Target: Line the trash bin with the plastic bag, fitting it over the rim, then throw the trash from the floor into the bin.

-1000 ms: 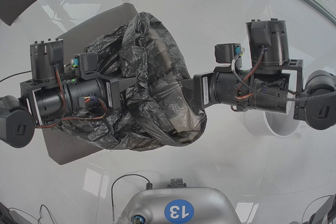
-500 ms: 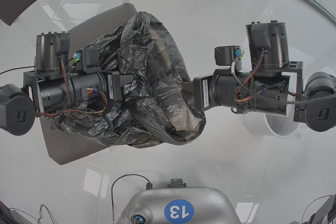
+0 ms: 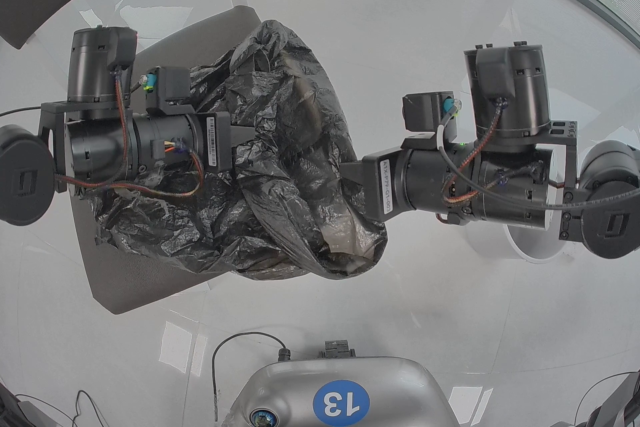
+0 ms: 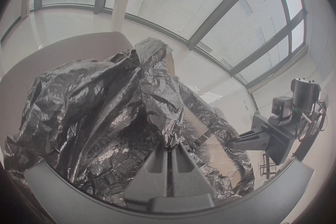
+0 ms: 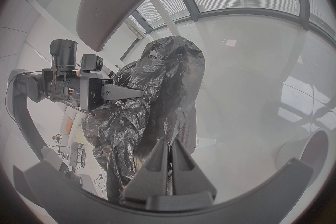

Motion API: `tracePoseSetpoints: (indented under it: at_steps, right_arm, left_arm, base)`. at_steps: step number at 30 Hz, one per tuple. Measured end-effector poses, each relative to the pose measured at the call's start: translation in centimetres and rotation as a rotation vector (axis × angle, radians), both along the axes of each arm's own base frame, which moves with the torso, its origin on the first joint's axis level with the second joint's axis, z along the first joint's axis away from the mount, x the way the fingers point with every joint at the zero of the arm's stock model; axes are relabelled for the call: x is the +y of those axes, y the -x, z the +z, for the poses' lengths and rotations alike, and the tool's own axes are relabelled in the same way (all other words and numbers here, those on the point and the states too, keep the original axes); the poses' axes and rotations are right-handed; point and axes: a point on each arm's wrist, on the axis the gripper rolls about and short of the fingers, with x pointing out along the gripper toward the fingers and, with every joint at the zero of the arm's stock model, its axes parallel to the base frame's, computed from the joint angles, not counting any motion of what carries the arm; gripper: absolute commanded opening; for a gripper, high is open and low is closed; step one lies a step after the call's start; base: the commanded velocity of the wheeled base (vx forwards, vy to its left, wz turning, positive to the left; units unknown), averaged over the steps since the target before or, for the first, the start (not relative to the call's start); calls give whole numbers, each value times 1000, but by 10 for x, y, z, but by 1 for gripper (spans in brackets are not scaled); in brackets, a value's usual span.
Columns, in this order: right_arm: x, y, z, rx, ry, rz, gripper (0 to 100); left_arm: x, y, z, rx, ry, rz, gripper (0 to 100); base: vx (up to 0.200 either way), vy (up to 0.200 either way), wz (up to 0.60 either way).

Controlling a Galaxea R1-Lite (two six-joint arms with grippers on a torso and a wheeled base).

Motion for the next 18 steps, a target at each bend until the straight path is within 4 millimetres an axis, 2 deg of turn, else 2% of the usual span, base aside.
tracePoseSetpoints:
  at_steps: [13, 18]
  right_arm:
    - [0, 2, 0, -1, 0, 3, 0]
    - [1, 5, 0, 0, 1, 10, 0]
  left_arm:
    - [4, 9, 22, -90, 39, 3, 0]
    - [5, 12, 22, -71, 16, 29, 0]
  base:
    - [0, 0, 0]
    - [0, 0, 0]
